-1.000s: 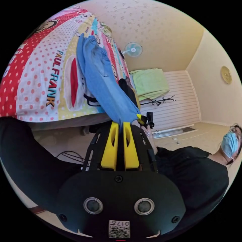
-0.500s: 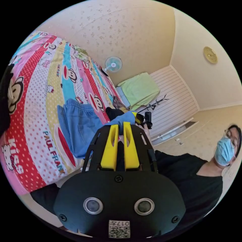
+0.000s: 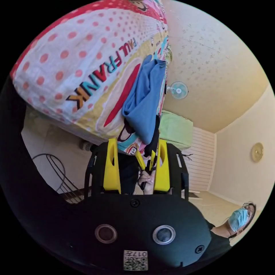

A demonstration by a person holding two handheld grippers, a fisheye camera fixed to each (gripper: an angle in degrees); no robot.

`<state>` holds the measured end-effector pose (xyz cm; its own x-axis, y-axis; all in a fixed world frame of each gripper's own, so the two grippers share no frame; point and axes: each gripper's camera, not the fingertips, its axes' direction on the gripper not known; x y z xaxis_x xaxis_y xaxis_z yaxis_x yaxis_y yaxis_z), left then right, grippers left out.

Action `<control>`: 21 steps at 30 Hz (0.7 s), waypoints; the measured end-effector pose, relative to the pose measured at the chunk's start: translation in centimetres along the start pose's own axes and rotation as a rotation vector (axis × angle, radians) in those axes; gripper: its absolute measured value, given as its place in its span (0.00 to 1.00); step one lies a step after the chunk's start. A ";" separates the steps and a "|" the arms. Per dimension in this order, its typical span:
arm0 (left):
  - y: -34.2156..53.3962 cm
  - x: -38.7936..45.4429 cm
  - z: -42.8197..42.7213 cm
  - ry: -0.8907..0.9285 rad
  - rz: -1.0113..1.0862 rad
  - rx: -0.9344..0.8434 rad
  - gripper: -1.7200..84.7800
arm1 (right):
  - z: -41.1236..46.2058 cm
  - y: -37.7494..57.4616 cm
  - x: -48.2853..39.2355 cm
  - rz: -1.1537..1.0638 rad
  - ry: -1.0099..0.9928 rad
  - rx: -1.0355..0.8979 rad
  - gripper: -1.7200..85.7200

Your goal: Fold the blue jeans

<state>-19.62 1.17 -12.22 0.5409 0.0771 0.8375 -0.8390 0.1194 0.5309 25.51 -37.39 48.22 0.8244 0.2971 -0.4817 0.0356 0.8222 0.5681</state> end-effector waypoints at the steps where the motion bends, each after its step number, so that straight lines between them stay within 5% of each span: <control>1: -0.4 -0.3 0.1 0.019 -0.011 0.025 0.23 | -0.2 0.2 0.4 0.013 -0.019 0.009 0.18; 10: -7.2 4.9 2.2 -0.332 -0.183 -0.143 0.22 | 1.5 -3.1 -5.7 -0.037 0.008 -0.091 0.21; 21: -3.5 4.8 -1.8 -0.129 -0.044 0.059 0.18 | -1.0 -1.2 -4.9 0.028 -0.012 -0.055 0.24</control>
<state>-14.04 2.89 -10.29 0.5682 -0.0554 0.8210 -0.8188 0.0607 0.5708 20.85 -39.33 49.23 0.8313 0.3147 -0.4581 -0.0184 0.8394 0.5431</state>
